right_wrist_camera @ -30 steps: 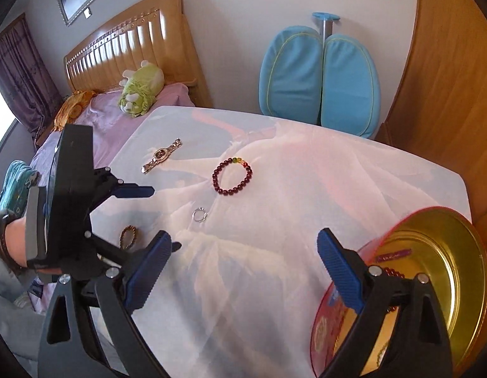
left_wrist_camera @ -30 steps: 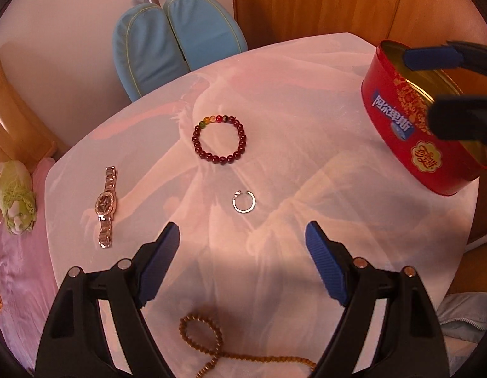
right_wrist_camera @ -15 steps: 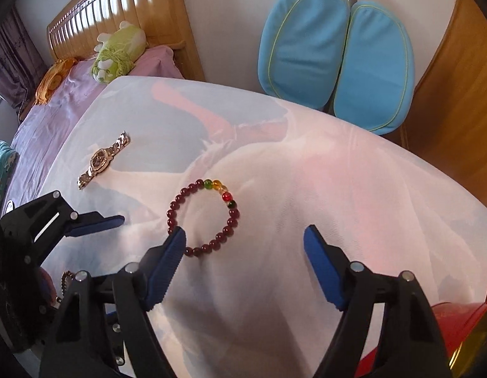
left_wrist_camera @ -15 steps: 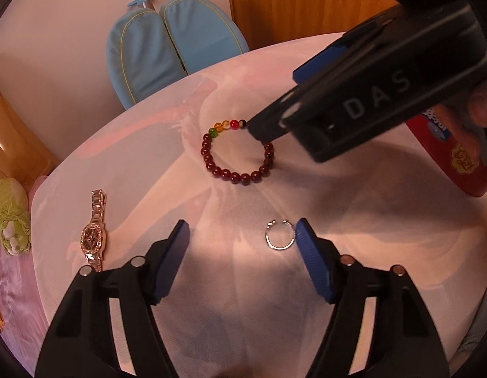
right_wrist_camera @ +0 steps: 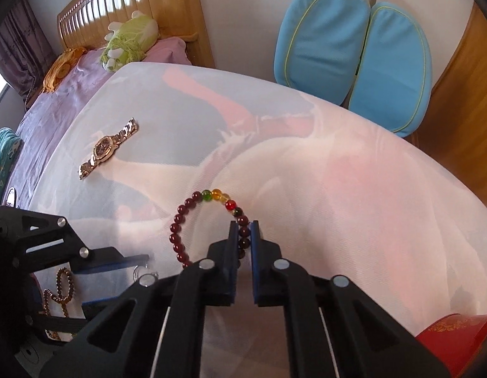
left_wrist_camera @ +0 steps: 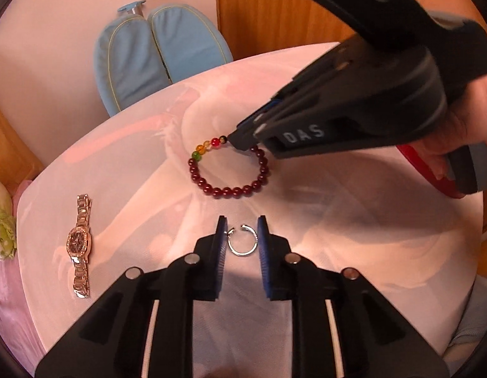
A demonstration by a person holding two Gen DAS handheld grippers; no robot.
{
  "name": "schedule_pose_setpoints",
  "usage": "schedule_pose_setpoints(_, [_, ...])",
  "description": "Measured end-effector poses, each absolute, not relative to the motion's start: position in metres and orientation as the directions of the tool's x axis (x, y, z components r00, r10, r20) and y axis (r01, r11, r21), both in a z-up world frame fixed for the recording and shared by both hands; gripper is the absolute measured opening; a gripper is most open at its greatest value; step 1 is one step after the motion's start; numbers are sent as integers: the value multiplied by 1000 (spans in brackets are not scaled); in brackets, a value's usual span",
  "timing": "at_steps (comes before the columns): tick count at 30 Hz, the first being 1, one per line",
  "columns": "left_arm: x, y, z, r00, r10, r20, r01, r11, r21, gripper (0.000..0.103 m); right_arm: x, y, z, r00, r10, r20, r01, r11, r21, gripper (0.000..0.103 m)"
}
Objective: Organize jewelry
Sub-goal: 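Grasp the second silver ring with the left tool while the right tool grasps the dark red bead bracelet, then carry the ring and bracelet over the red tin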
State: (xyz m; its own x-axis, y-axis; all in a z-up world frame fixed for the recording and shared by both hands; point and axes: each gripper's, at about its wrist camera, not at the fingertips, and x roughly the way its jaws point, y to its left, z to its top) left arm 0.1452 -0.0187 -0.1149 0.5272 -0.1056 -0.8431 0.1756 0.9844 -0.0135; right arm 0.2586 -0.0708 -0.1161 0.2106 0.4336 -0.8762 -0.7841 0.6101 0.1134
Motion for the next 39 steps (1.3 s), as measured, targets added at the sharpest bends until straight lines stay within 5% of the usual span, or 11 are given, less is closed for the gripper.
schedule_pose_setpoints(17, [134, -19, -62, 591, -111, -799, 126, 991, -44, 20, 193, -189, -25, 359, 576, -734, -706, 682, 190, 8])
schedule_pose_setpoints(39, [115, -203, 25, 628, -253, -736, 350, 936, -23, 20, 110, -424, 29, 639, 474, -606, -500, 855, 141, 8])
